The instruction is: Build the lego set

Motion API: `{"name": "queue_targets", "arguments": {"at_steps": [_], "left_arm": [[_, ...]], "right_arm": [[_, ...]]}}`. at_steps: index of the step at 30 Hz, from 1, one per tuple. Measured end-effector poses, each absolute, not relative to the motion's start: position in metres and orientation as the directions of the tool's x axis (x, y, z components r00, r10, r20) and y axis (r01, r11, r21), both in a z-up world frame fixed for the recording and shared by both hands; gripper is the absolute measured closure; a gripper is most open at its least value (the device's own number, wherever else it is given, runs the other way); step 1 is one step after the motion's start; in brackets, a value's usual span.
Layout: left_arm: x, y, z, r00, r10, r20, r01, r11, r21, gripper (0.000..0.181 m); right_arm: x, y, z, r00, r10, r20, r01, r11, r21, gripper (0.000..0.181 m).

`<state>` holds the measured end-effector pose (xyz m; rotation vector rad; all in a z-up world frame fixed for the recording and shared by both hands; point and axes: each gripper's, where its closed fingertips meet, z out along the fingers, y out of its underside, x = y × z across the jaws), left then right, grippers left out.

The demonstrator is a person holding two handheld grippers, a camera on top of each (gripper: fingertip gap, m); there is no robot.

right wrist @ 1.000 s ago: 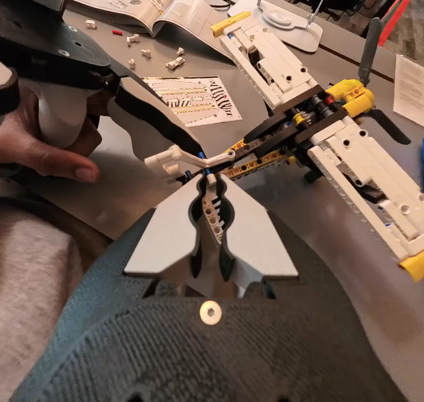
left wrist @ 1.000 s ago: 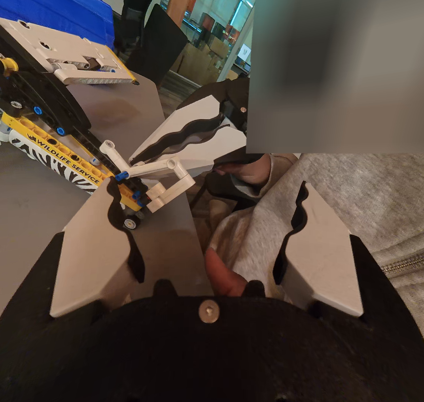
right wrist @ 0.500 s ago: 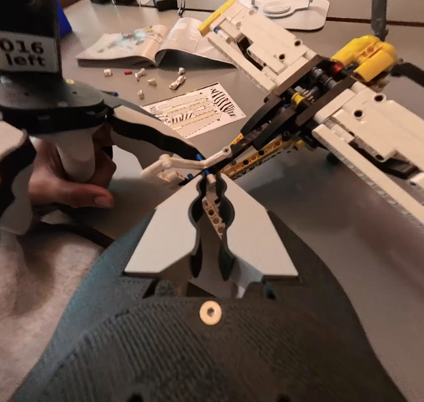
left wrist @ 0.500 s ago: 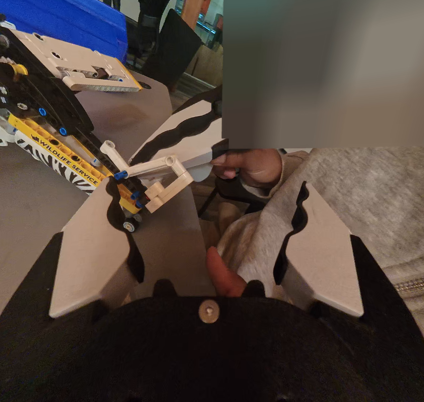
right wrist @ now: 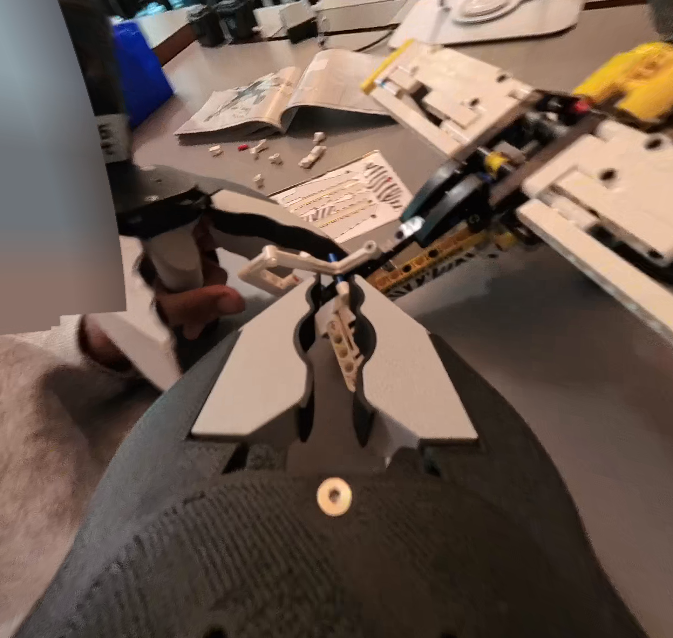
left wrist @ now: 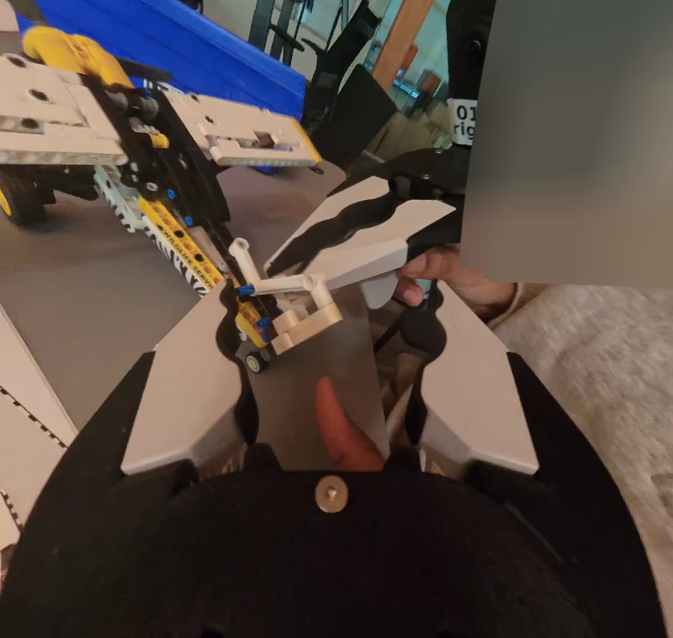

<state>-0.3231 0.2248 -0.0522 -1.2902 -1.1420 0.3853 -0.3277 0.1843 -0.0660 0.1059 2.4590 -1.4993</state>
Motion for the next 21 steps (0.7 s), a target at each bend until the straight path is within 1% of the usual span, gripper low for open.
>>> {"name": "queue_targets", "arguments": {"at_steps": [1,2,3,5,6,7,9,11,13,15,18,20,21], "left_arm": [[-0.323,0.223,-0.050,0.450,0.766,0.460,0.340,0.329,-0.881,0.083],[-0.322,0.220,-0.048,0.447,0.763,0.467,0.330,0.344,-0.879,0.083],[-0.322,0.219,-0.047,0.443,0.765,0.468,0.320,0.353,-0.880,0.081],[-0.321,0.216,-0.046,0.427,0.779,0.459,0.304,0.354,-0.884,0.078],[-0.320,0.215,-0.046,0.419,0.787,0.452,0.296,0.352,-0.888,0.077],[-0.319,0.215,-0.044,0.420,0.792,0.443,0.283,0.349,-0.893,0.078],[-0.314,0.218,-0.040,0.454,0.785,0.422,0.264,0.333,-0.905,0.075],[-0.314,0.217,-0.041,0.457,0.789,0.412,0.266,0.321,-0.909,0.075],[-0.314,0.214,-0.044,0.444,0.797,0.409,0.286,0.306,-0.908,0.073],[-0.313,0.214,-0.044,0.449,0.792,0.414,0.301,0.302,-0.905,0.073],[-0.312,0.216,-0.046,0.436,0.801,0.410,0.308,0.295,-0.904,0.073],[-0.313,0.217,-0.049,0.411,0.819,0.402,0.308,0.290,-0.906,0.075],[-0.314,0.218,-0.050,0.403,0.823,0.400,0.307,0.290,-0.906,0.075]], "right_arm": [[-0.323,0.184,-0.063,-0.955,-0.132,-0.264,0.173,0.477,-0.862,0.166],[-0.320,0.186,-0.060,-0.945,-0.195,-0.263,0.137,0.492,-0.860,0.170],[-0.317,0.189,-0.056,-0.931,-0.266,-0.248,0.089,0.496,-0.864,0.164],[-0.323,0.193,-0.046,-0.911,-0.374,-0.171,-0.035,0.485,-0.874,0.157],[-0.328,0.194,-0.042,-0.900,-0.424,-0.104,-0.120,0.470,-0.875,0.150],[-0.331,0.195,-0.040,-0.874,-0.486,-0.021,-0.225,0.443,-0.868,0.139],[-0.338,0.196,-0.042,-0.789,-0.589,0.176,-0.457,0.369,-0.810,0.127],[-0.342,0.192,-0.044,-0.665,-0.648,0.372,-0.643,0.243,-0.726,0.124],[-0.341,0.188,-0.043,-0.535,-0.694,0.482,-0.746,0.120,-0.655,0.127],[-0.335,0.186,-0.046,-0.422,-0.767,0.483,-0.790,0.051,-0.611,0.130],[-0.340,0.186,-0.060,-0.270,-0.880,0.391,-0.842,0.018,-0.540,0.139],[-0.341,0.184,-0.064,-0.197,-0.926,0.323,-0.845,-0.007,-0.535,0.146],[-0.338,0.184,-0.063,-0.169,-0.943,0.288,-0.832,-0.021,-0.555,0.144]]}}
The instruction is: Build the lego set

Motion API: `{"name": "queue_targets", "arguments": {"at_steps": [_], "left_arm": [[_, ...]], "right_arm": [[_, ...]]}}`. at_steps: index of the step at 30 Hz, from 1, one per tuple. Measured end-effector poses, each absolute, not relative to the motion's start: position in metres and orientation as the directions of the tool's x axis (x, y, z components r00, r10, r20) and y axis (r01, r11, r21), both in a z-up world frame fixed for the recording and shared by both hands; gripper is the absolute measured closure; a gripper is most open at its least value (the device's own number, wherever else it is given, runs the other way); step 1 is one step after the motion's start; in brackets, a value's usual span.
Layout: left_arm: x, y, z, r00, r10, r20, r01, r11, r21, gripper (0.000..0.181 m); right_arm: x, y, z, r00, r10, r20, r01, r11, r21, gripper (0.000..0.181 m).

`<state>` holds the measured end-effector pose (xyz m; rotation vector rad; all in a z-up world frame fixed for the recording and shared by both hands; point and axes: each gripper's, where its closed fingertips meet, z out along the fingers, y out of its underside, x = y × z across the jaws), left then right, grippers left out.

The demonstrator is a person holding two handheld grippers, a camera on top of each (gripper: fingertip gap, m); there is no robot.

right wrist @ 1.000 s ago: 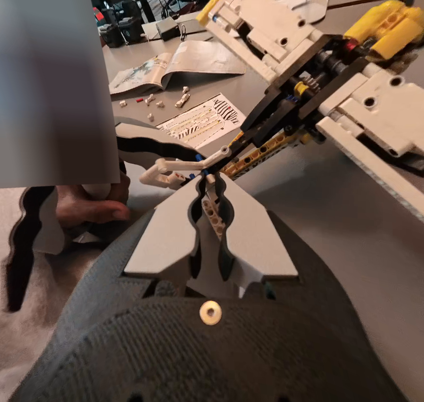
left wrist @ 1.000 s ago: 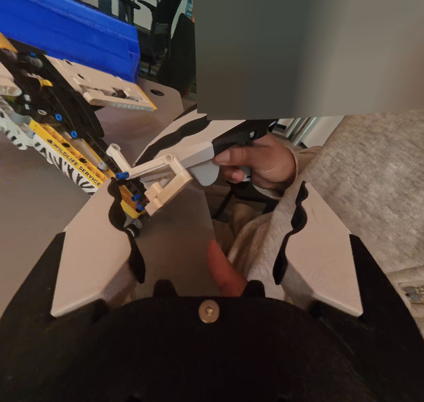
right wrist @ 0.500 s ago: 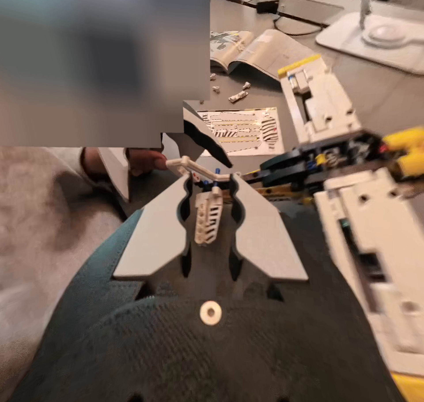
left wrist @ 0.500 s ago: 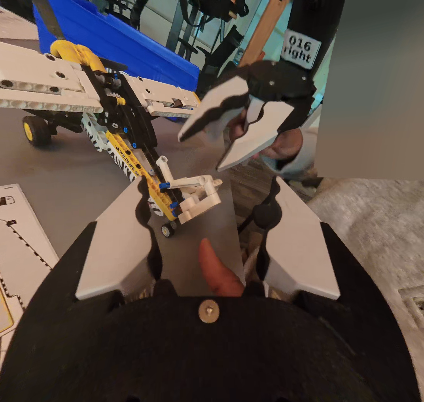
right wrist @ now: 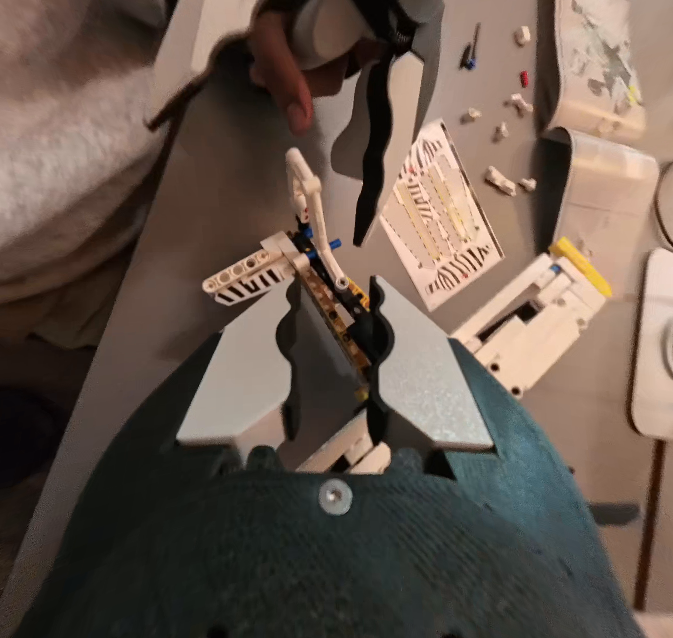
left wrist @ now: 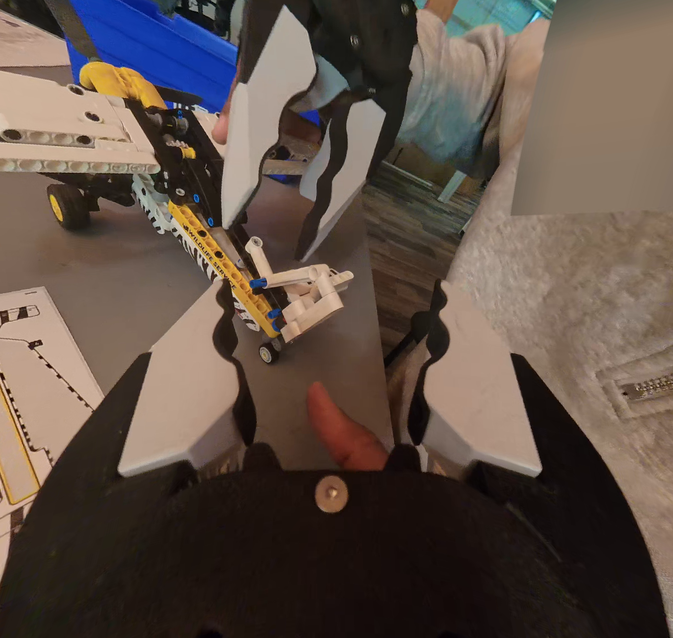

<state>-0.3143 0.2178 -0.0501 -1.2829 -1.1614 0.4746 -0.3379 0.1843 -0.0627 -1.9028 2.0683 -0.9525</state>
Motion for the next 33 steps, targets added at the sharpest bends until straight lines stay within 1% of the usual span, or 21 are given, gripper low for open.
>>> {"name": "queue_targets", "arguments": {"at_steps": [2,5,8,11,12,20,22,25,26,28,30,31,33], "left_arm": [[-0.316,0.218,-0.049,0.396,0.828,0.397,0.302,0.291,-0.908,0.076],[-0.321,0.215,-0.053,0.370,0.839,0.398,0.319,0.288,-0.903,0.080],[-0.324,0.214,-0.053,0.374,0.831,0.413,0.321,0.302,-0.898,0.080],[-0.326,0.212,-0.052,0.370,0.825,0.428,0.319,0.319,-0.892,0.080],[-0.326,0.211,-0.052,0.370,0.821,0.435,0.318,0.328,-0.890,0.080],[-0.327,0.205,-0.048,0.379,0.792,0.479,0.304,0.382,-0.873,0.079],[-0.326,0.203,-0.046,0.382,0.788,0.483,0.287,0.395,-0.873,0.077],[-0.322,0.197,-0.040,0.385,0.797,0.464,0.246,0.396,-0.885,0.071],[-0.319,0.194,-0.039,0.377,0.808,0.453,0.234,0.390,-0.891,0.072],[-0.314,0.191,-0.035,0.390,0.808,0.442,0.215,0.387,-0.897,0.073],[-0.308,0.198,-0.030,0.452,0.774,0.442,0.212,0.388,-0.897,0.072],[-0.306,0.200,-0.029,0.472,0.763,0.442,0.218,0.385,-0.897,0.070],[-0.306,0.204,-0.029,0.502,0.748,0.435,0.230,0.369,-0.900,0.071]], "right_arm": [[-0.329,0.187,-0.061,-0.105,-0.970,0.220,-0.808,-0.045,-0.587,0.139],[-0.329,0.184,-0.070,-0.004,-0.974,0.226,-0.844,-0.118,-0.523,0.137],[-0.325,0.183,-0.073,0.068,-0.978,0.199,-0.847,-0.162,-0.507,0.138],[-0.322,0.190,-0.076,0.121,-0.986,0.116,-0.845,-0.163,-0.509,0.150],[-0.323,0.191,-0.079,0.135,-0.985,0.104,-0.849,-0.169,-0.500,0.152],[-0.318,0.191,-0.079,0.173,-0.984,0.049,-0.869,-0.175,-0.462,0.150],[-0.316,0.191,-0.078,0.175,-0.984,0.045,-0.876,-0.176,-0.449,0.153],[-0.315,0.191,-0.078,0.164,-0.986,0.035,-0.887,-0.163,-0.432,0.153],[-0.316,0.191,-0.078,0.153,-0.988,0.031,-0.890,-0.152,-0.430,0.153],[-0.316,0.190,-0.077,0.100,-0.995,0.016,-0.898,-0.097,-0.430,0.150],[-0.317,0.190,-0.076,0.002,-1.000,-0.002,-0.899,-0.001,-0.438,0.146],[-0.316,0.190,-0.072,-0.054,-0.999,-0.002,-0.883,0.049,-0.466,0.145],[-0.312,0.189,-0.060,-0.195,-0.981,0.022,-0.815,0.150,-0.560,0.144]]}}
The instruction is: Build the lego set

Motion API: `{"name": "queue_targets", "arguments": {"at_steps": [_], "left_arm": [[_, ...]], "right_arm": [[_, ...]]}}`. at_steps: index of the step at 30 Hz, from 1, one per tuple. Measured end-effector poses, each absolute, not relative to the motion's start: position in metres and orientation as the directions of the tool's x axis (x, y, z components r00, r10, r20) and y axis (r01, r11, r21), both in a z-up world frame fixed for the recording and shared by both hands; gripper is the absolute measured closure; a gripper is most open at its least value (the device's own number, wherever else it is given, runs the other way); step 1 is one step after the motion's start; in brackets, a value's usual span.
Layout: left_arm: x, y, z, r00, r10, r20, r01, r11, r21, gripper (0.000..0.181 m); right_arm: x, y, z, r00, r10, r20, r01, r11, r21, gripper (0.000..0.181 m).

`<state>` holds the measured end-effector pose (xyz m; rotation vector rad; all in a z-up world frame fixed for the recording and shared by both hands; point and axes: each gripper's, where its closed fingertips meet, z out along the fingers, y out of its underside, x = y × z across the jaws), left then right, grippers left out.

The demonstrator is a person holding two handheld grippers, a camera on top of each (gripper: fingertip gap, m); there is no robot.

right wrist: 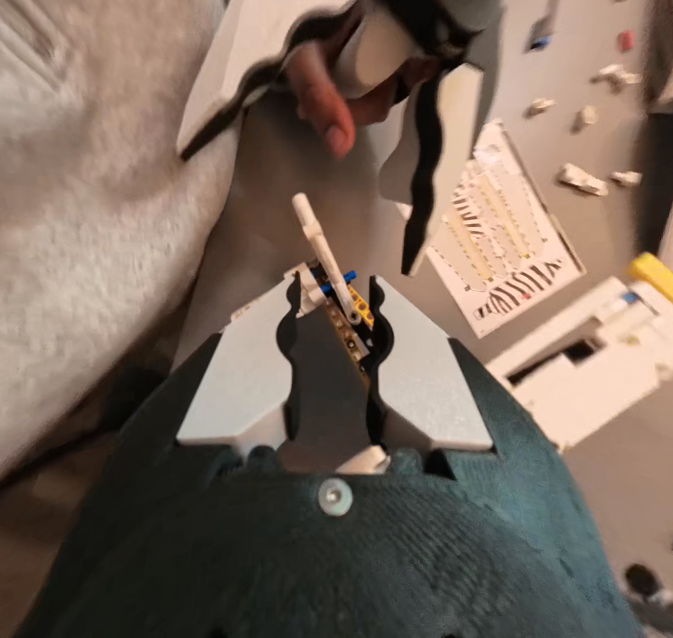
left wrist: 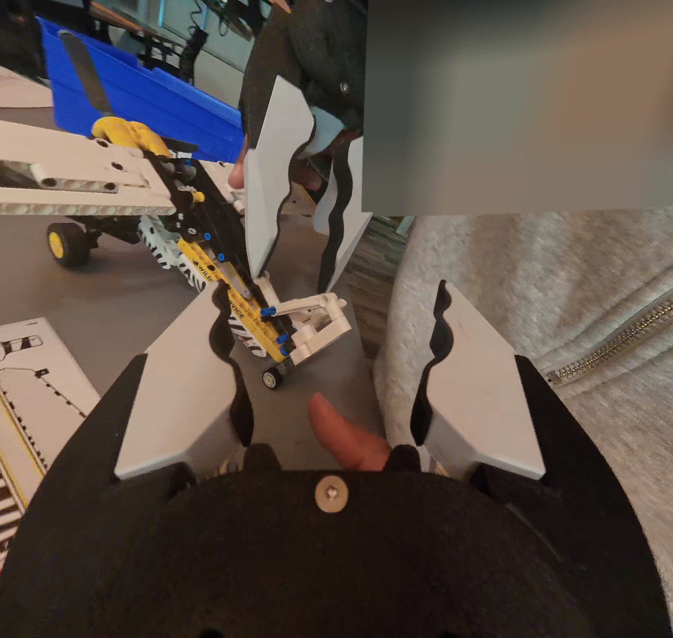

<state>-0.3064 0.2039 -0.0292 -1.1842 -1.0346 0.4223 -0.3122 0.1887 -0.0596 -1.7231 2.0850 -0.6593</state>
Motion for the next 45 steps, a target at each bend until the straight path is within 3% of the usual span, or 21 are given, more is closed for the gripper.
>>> {"name": "queue_targets", "arguments": {"at_steps": [4,9,12,18,26,28,31,36,45], "left_arm": [[-0.310,0.208,-0.027,0.547,0.732,0.405,0.247,0.322,-0.914,0.070],[-0.310,0.210,-0.028,0.613,0.691,0.383,0.306,0.238,-0.922,0.069],[-0.301,0.210,-0.038,0.681,0.669,0.297,0.346,0.063,-0.936,0.072],[-0.278,0.212,-0.070,0.815,0.565,0.128,0.337,-0.283,-0.898,0.073],[-0.311,0.185,-0.063,0.629,0.772,0.094,0.296,-0.126,-0.947,0.044],[-0.321,0.170,-0.062,0.529,0.846,0.065,0.290,-0.108,-0.951,0.065],[-0.316,0.166,-0.059,0.559,0.828,0.040,0.275,-0.140,-0.951,0.079],[-0.299,0.178,-0.055,0.695,0.716,0.064,0.239,-0.146,-0.960,0.146],[-0.310,0.179,-0.059,0.688,0.726,0.002,0.214,-0.199,-0.956,0.152]], "right_arm": [[-0.311,0.184,-0.029,-0.569,-0.821,0.052,-0.531,0.319,-0.785,0.142],[-0.326,0.196,-0.017,-0.922,-0.376,0.096,-0.195,0.235,-0.952,0.145],[-0.331,0.205,-0.026,-0.985,-0.148,0.087,-0.114,0.184,-0.976,0.143],[-0.315,0.200,-0.050,-0.992,-0.058,0.115,-0.126,0.228,-0.965,0.142],[-0.320,0.192,-0.061,-0.988,-0.029,0.154,-0.156,0.275,-0.949,0.150],[-0.319,0.190,-0.060,-0.987,-0.042,0.156,-0.162,0.272,-0.949,0.157],[-0.323,0.186,-0.067,-0.984,-0.041,0.171,-0.175,0.313,-0.934,0.163],[-0.327,0.186,-0.074,-0.987,-0.036,0.155,-0.158,0.338,-0.928,0.163],[-0.331,0.189,-0.073,-0.991,-0.074,0.114,-0.131,0.312,-0.941,0.173]]}}
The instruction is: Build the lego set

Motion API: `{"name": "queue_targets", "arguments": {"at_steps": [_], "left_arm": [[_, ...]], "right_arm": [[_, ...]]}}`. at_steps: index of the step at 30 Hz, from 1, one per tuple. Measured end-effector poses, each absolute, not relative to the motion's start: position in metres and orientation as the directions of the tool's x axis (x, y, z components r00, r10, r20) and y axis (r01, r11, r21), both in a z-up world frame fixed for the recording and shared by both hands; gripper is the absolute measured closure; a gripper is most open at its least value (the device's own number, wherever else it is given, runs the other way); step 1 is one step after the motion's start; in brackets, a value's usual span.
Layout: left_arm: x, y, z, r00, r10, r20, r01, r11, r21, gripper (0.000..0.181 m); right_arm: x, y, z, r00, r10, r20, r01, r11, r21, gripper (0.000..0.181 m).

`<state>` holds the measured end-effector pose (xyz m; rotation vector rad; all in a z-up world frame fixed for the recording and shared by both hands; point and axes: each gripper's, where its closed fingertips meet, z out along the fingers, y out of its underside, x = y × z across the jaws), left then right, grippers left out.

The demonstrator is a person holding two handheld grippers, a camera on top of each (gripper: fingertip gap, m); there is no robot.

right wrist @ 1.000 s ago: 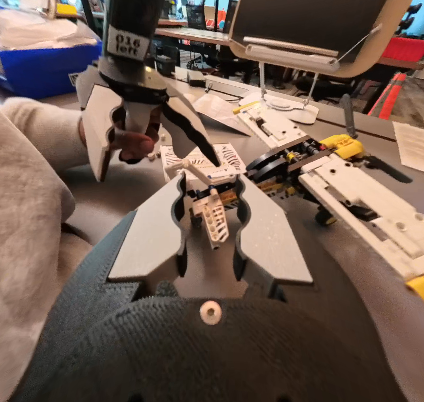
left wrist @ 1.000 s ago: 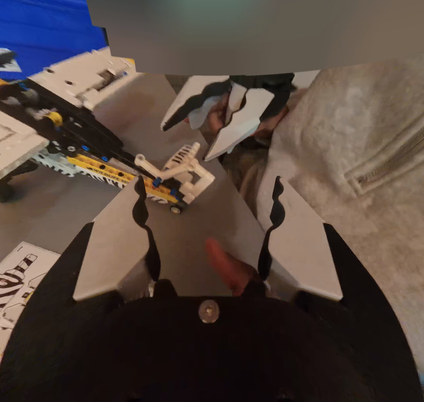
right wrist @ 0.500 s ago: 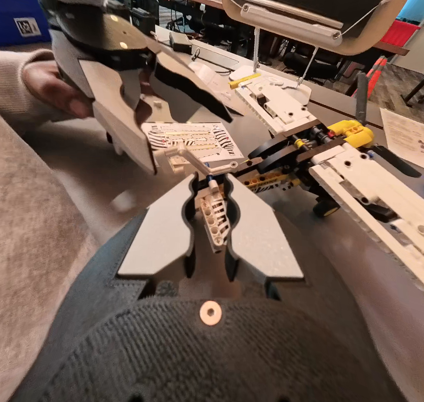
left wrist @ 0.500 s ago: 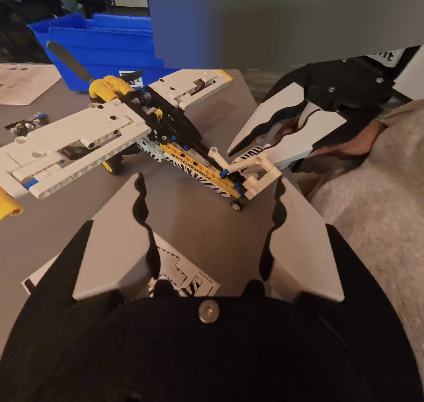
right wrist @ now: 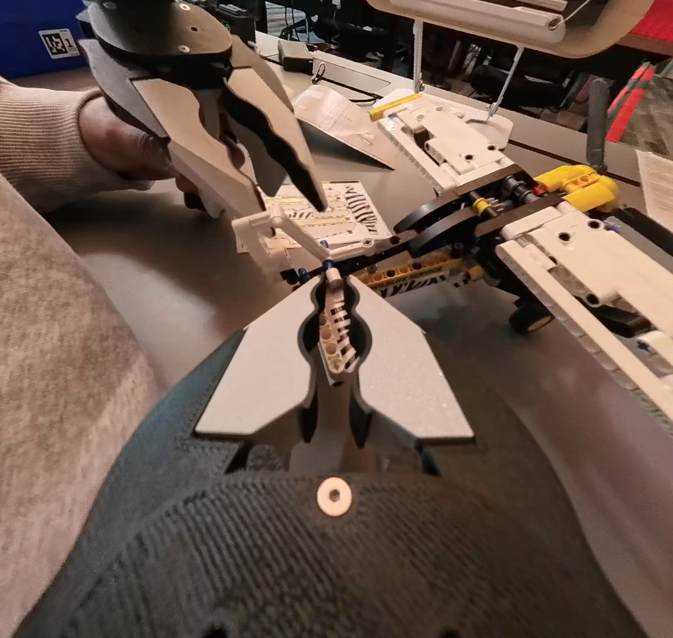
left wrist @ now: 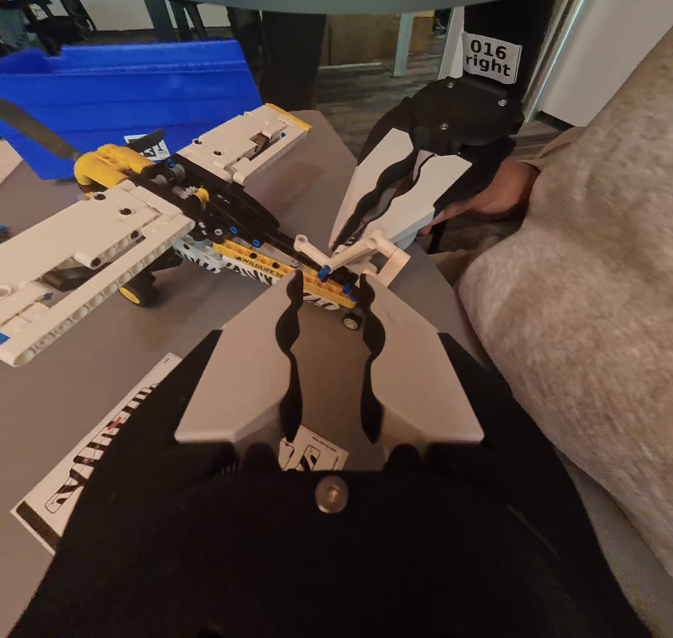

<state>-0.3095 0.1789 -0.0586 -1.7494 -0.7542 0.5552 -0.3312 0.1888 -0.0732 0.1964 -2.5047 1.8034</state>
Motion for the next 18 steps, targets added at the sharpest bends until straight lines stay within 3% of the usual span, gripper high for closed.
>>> {"name": "queue_targets", "arguments": {"at_steps": [8,10,12,18], "left_arm": [[-0.320,0.190,-0.067,0.697,0.715,0.043,0.263,-0.199,-0.944,0.157],[-0.323,0.192,-0.068,0.693,0.721,0.020,0.255,-0.219,-0.942,0.163],[-0.320,0.200,-0.065,0.721,0.692,0.026,0.238,-0.213,-0.948,0.180],[-0.320,0.201,-0.067,0.714,0.700,0.019,0.246,-0.226,-0.943,0.181]], "right_arm": [[-0.332,0.198,-0.072,-0.985,-0.116,0.129,-0.158,0.289,-0.944,0.174],[-0.331,0.200,-0.072,-0.984,-0.125,0.125,-0.156,0.284,-0.946,0.174],[-0.330,0.201,-0.072,-0.985,-0.126,0.121,-0.152,0.281,-0.947,0.174],[-0.328,0.200,-0.070,-0.980,-0.102,0.173,-0.195,0.280,-0.940,0.172]]}}
